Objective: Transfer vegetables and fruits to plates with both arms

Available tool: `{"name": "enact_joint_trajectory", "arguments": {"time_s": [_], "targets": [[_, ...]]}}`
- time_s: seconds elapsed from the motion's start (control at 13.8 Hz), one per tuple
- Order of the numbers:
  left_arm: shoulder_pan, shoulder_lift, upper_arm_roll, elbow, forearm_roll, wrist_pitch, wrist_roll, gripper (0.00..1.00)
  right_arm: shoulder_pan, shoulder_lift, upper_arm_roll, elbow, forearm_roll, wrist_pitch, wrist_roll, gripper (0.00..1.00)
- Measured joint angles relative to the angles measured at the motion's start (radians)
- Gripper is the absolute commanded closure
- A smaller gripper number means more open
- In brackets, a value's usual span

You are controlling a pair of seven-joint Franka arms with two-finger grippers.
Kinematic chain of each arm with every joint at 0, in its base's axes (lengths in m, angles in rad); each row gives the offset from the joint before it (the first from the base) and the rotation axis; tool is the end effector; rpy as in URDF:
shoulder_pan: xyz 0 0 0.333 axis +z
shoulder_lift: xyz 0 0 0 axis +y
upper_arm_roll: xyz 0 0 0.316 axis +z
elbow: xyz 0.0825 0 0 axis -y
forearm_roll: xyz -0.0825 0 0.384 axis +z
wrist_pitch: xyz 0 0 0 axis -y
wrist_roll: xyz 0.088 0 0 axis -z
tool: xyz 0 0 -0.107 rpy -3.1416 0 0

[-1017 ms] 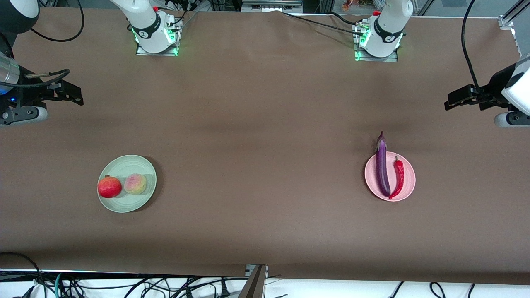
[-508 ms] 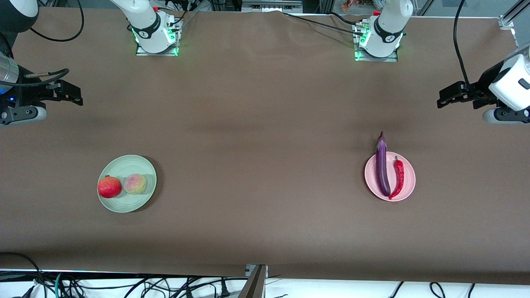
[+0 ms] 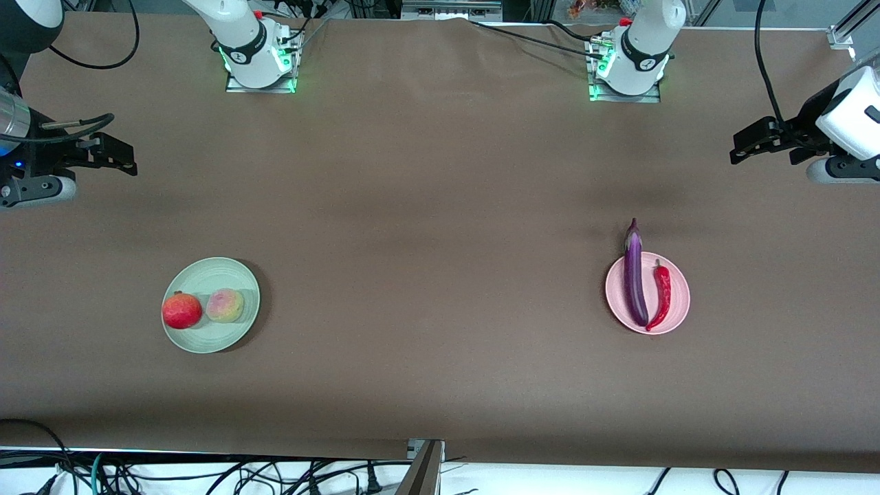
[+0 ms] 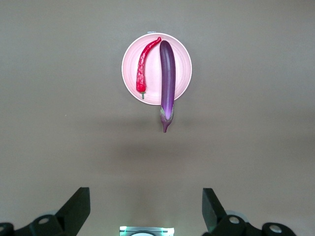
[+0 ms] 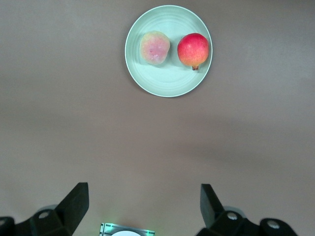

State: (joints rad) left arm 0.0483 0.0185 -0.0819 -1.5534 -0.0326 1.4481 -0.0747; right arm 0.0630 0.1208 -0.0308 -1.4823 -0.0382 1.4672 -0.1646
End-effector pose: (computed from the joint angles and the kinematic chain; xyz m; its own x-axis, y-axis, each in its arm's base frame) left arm 0.5461 -0.0217 0.6125 0.9914 0.0372 -0.1256 0.0406 -0.9989 0.0248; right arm 0.5789 0.0153 0.5890 0.9715 0.1909 -0.1404 0.1955 -0.9805 0.0191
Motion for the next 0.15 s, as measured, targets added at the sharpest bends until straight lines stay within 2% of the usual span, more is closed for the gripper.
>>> {"name": "enact_joint_trajectory", "arguments": {"time_s": [0.15], "targets": [[0.001, 0.000, 0.002, 0.000, 0.000, 0.000, 0.000, 0.00, 0.000, 0.000, 0.000, 0.001, 0.000, 0.000, 0.000, 0.00]]}}
